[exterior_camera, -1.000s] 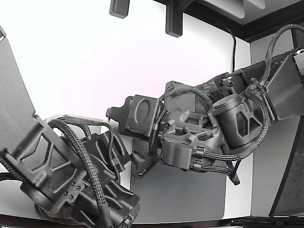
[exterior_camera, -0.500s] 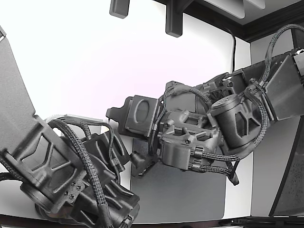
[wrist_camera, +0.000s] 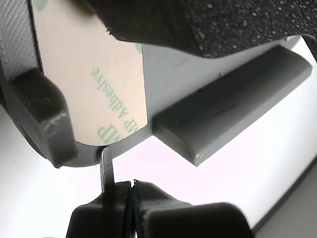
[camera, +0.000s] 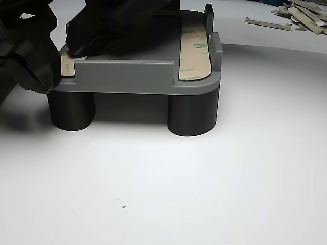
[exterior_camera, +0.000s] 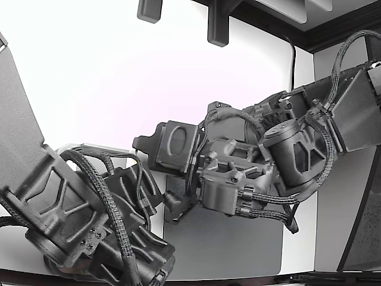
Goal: Peel off protective film from adhesive tape.
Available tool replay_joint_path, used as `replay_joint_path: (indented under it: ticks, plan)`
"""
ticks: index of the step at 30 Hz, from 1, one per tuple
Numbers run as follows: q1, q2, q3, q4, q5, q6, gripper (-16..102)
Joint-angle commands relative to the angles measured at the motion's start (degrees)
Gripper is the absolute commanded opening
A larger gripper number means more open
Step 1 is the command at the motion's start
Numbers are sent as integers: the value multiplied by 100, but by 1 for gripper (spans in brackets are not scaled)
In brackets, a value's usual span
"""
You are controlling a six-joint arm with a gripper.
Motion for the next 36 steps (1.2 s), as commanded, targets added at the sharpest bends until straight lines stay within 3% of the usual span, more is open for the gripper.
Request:
replay_joint_path:
  ticks: [1, 36]
  plan:
    - [-35, 70, -123, -44, 35, 9, -11]
    - [26, 26, -158, -88, 123, 18, -11]
